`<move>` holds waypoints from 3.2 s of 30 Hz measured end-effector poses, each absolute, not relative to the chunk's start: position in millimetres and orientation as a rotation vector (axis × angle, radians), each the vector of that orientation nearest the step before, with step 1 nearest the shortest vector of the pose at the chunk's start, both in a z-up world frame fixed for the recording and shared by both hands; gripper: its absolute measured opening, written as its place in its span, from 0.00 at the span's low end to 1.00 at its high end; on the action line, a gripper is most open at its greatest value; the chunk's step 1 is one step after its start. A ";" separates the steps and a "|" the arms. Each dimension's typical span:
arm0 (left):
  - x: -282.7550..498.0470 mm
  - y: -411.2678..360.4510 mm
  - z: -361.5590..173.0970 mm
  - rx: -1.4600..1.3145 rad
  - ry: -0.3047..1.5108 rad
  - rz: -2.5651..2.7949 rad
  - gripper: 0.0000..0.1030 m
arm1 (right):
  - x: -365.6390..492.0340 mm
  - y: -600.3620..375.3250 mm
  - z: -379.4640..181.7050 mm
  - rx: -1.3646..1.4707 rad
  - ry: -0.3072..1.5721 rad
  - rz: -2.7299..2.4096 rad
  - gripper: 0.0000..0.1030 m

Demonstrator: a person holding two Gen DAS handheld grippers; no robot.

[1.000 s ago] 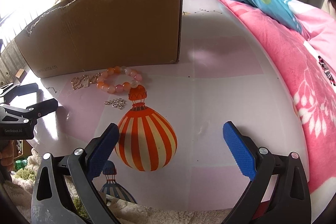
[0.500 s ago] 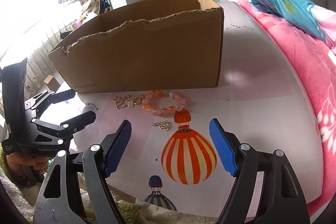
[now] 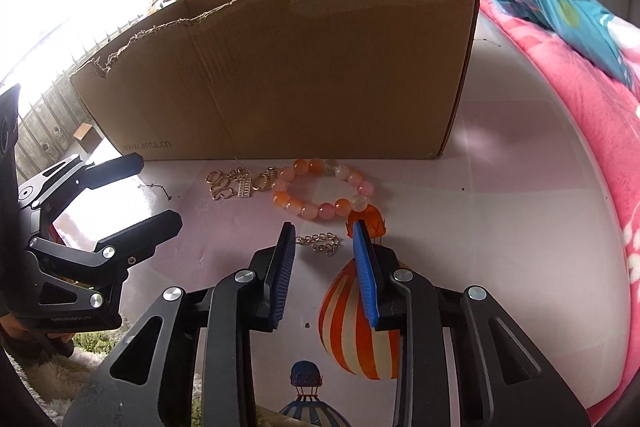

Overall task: Organize jewelry
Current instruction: 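Move the right gripper to the silver chain and close on it, then lift the silver chain with the right gripper and carry it toward the box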

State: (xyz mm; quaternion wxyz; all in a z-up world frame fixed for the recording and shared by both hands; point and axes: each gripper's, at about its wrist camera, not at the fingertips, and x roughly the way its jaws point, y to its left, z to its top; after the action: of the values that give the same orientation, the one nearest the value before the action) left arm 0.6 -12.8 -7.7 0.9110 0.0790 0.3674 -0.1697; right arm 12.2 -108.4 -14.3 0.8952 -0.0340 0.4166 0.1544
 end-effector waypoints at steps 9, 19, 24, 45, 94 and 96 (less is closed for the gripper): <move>1.6 -19.1 -7.1 0.166 0.757 -0.374 0.64 | 11.4 -111.1 -14.0 -0.055 0.879 0.331 0.00; 2.0 -23.7 -7.1 0.181 0.758 -0.384 0.63 | 24.2 -156.6 -11.5 0.171 0.928 0.342 0.00; 1.5 -25.0 -6.4 0.188 0.755 -0.390 0.61 | 20.5 -168.2 -4.1 0.262 0.905 0.374 0.00; 16.2 -40.4 -3.3 0.227 0.748 -0.456 0.23 | 16.2 -157.1 2.8 0.273 0.891 0.441 0.00; 9.7 -52.9 -14.4 0.203 0.832 -0.583 0.14 | 13.9 -156.0 3.0 0.276 0.891 0.454 0.00; 9.5 -55.0 -14.8 0.219 0.826 -0.579 0.14 | 13.7 -156.2 3.1 0.276 0.891 0.454 0.00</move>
State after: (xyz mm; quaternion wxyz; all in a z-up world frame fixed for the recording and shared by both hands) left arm 9.5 -55.0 -14.8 0.8698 0.1046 0.3947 -0.2770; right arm 13.7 -156.2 3.1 0.8685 0.1318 0.4257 0.2169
